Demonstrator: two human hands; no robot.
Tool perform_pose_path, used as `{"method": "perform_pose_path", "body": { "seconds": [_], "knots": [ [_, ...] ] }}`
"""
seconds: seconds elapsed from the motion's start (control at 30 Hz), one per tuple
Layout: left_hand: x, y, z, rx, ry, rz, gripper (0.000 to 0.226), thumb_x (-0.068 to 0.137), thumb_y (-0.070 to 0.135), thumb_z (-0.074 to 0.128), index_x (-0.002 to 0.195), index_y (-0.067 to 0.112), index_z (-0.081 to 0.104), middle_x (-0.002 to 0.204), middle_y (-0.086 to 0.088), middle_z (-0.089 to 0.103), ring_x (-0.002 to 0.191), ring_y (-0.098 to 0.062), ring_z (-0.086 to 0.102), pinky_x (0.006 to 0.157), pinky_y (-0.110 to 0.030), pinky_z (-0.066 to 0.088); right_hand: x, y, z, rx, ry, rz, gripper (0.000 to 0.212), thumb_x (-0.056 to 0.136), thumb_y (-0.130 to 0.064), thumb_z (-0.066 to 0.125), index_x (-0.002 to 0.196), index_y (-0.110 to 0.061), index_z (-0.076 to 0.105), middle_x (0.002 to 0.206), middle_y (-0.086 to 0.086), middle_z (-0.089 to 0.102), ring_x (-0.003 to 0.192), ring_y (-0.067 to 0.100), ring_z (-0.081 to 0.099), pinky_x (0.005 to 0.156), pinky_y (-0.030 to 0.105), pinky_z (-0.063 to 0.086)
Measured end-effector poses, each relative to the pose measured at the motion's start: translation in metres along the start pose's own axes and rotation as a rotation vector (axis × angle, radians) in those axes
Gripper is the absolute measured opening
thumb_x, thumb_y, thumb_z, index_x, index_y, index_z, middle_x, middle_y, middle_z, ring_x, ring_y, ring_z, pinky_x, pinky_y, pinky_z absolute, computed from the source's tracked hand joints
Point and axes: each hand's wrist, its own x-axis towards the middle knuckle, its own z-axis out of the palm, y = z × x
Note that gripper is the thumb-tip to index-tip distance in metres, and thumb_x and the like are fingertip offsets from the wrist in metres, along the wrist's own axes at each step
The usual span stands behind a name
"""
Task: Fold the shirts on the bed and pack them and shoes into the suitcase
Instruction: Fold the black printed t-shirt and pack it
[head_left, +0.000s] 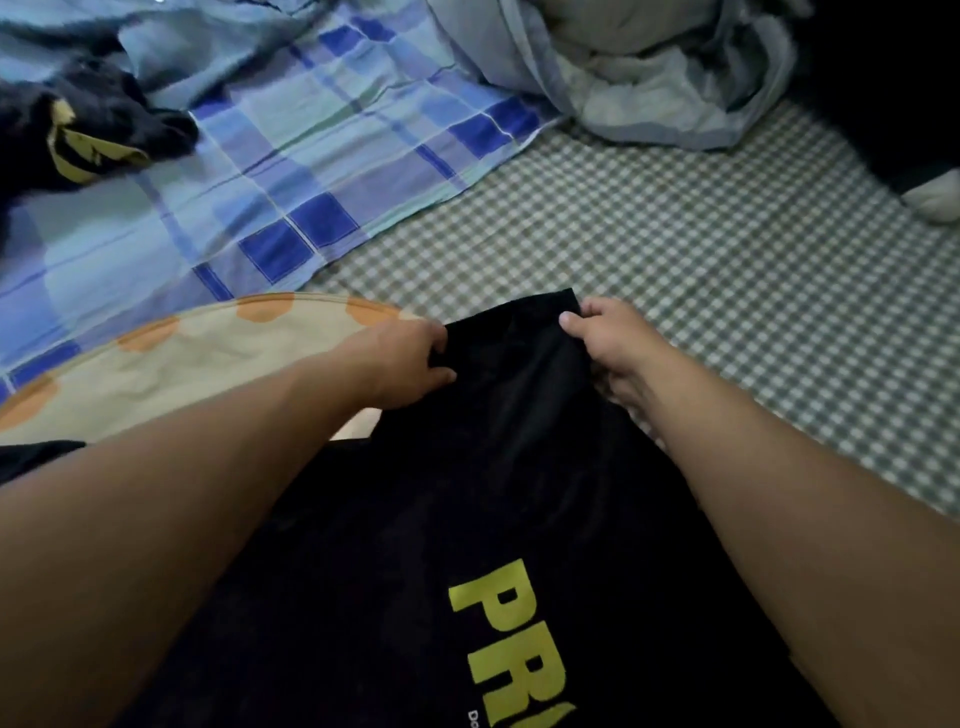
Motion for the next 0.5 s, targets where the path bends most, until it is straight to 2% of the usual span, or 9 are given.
{"method": "perform_pose_path", "body": {
  "seconds": [0.03, 0.1, 0.17, 0.2, 0.23, 0.3, 0.37, 0.43, 0.5],
  "knots": [
    [0.000, -0.003, -0.002, -0.058, 0.015, 0.004, 0.020, 0.097, 0.038, 0.063, 0.086, 0.026, 0.052, 0.087, 0.002, 0.059, 0.087, -0.023, 0.059, 0.072, -0.031, 0.039, -0.001, -0.001, -0.002, 0.024, 0.004, -0.006, 0.014, 0.103, -0.017, 0.057, 0.092, -0.018, 0.065, 0.085, 0.004, 0.071, 0.060, 0.010, 0.065, 0.047, 0.019, 0.048],
    [-0.005, -0.009, -0.010, -0.266, 0.176, -0.028, 0.023, 0.096, 0.027, 0.063, 0.077, 0.024, 0.053, 0.077, 0.003, 0.058, 0.081, -0.023, 0.057, 0.068, -0.031, 0.036, 0.004, -0.009, -0.003, -0.001, 0.104, -0.093, 0.011, 0.102, -0.019, 0.056, 0.098, -0.018, 0.066, 0.091, 0.003, 0.071, 0.070, 0.012, 0.066, 0.054, 0.022, 0.050],
    [-0.006, -0.016, -0.016, -0.474, 0.348, -0.128, 0.012, 0.095, 0.014, 0.061, 0.083, 0.019, 0.063, 0.078, -0.002, 0.062, 0.076, -0.024, 0.057, 0.063, -0.031, 0.037, 0.009, -0.021, -0.004, -0.205, 0.299, -0.280, 0.009, 0.101, -0.024, 0.058, 0.096, -0.019, 0.064, 0.089, -0.005, 0.067, 0.074, 0.007, 0.061, 0.061, 0.021, 0.045],
    [-0.005, -0.019, -0.017, -0.510, 0.374, -0.187, 0.012, 0.093, 0.009, 0.058, 0.090, 0.015, 0.068, 0.082, -0.006, 0.065, 0.078, -0.025, 0.059, 0.063, -0.030, 0.039, 0.011, -0.028, -0.002, -0.304, 0.353, -0.372, 0.008, 0.100, -0.026, 0.059, 0.095, -0.021, 0.062, 0.084, -0.010, 0.062, 0.072, 0.002, 0.056, 0.061, 0.019, 0.041],
    [-0.003, -0.022, -0.015, -0.482, 0.370, -0.235, 0.018, 0.092, 0.004, 0.056, 0.095, 0.011, 0.071, 0.088, -0.010, 0.067, 0.083, -0.028, 0.062, 0.067, -0.030, 0.040, 0.015, -0.031, 0.002, -0.364, 0.340, -0.416, 0.007, 0.099, -0.027, 0.061, 0.094, -0.022, 0.061, 0.081, -0.013, 0.058, 0.070, 0.000, 0.052, 0.061, 0.019, 0.038],
    [0.001, -0.027, -0.005, -0.374, 0.388, -0.295, 0.022, 0.088, 0.001, 0.053, 0.097, 0.007, 0.072, 0.104, -0.017, 0.068, 0.097, -0.034, 0.062, 0.079, -0.032, 0.044, 0.020, -0.032, 0.011, -0.394, 0.194, -0.393, 0.010, 0.098, -0.032, 0.063, 0.098, -0.022, 0.063, 0.081, -0.014, 0.058, 0.073, 0.002, 0.054, 0.068, 0.022, 0.042],
    [-0.001, -0.023, 0.005, -0.274, 0.410, -0.335, 0.019, 0.087, 0.008, 0.052, 0.096, 0.006, 0.068, 0.118, -0.020, 0.058, 0.105, -0.037, 0.058, 0.088, -0.040, 0.045, 0.021, -0.024, 0.008, -0.298, 0.088, -0.321, 0.016, 0.100, -0.037, 0.059, 0.107, -0.023, 0.063, 0.090, -0.010, 0.065, 0.082, 0.007, 0.061, 0.078, 0.027, 0.048],
    [-0.010, -0.019, 0.011, -0.072, 0.358, -0.394, 0.022, 0.090, 0.019, 0.050, 0.101, 0.005, 0.063, 0.122, -0.017, 0.048, 0.108, -0.040, 0.053, 0.084, -0.046, 0.043, 0.001, -0.013, -0.008, -0.335, 0.119, -0.284, 0.023, 0.104, -0.043, 0.048, 0.108, -0.025, 0.062, 0.096, -0.007, 0.067, 0.085, 0.010, 0.062, 0.077, 0.030, 0.049],
    [-0.021, -0.016, 0.012, 0.113, 0.392, -0.418, 0.028, 0.089, 0.024, 0.051, 0.110, 0.008, 0.058, 0.127, -0.017, 0.045, 0.116, -0.041, 0.047, 0.084, -0.049, 0.040, -0.035, 0.010, -0.035, -0.534, 0.192, -0.215, 0.031, 0.104, -0.048, 0.042, 0.103, -0.025, 0.062, 0.093, -0.007, 0.067, 0.084, 0.013, 0.062, 0.070, 0.031, 0.047]
  ]
}}
